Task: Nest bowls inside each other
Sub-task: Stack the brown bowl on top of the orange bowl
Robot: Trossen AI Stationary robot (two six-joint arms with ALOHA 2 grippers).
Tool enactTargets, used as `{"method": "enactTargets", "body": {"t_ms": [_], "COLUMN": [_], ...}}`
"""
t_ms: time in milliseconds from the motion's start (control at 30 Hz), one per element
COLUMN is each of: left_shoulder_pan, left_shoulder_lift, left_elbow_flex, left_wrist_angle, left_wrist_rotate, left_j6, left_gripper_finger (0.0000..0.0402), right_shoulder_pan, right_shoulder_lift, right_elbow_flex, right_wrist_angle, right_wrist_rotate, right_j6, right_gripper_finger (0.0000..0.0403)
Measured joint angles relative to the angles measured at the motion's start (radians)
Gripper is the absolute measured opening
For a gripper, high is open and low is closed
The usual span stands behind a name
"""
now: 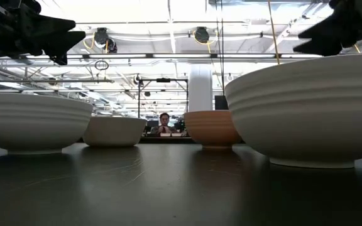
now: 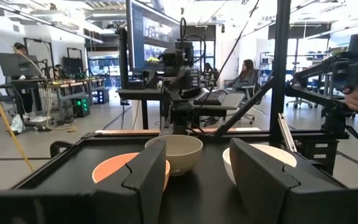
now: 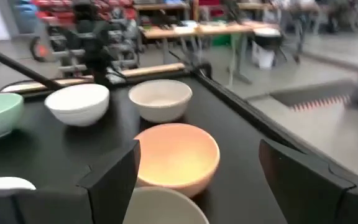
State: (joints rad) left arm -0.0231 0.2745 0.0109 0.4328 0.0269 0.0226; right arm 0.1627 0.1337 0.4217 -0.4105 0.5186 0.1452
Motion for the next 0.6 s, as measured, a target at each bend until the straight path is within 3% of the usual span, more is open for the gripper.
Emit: {"method": "enactTargets", "body": {"t_ms": [600], "left_shoulder_pan": [0.000], "left_shoulder_lift": [0.000], "left_elbow_flex": [0.000], "left_wrist_angle": [0.005], "left_wrist_rotate": [0.000], "left_j6": [0.001], "left_gripper_finger": [0.0182], "right_shoulder_pan": [-0.018], "right_shoulder_lift": [0.153], "right_elbow_flex": [0.007], "right_wrist_angle": [-0.037], "right_wrist_rotate": [0.035], "right_j6": [0.176], "right_gripper_finger": [0.0318]}}
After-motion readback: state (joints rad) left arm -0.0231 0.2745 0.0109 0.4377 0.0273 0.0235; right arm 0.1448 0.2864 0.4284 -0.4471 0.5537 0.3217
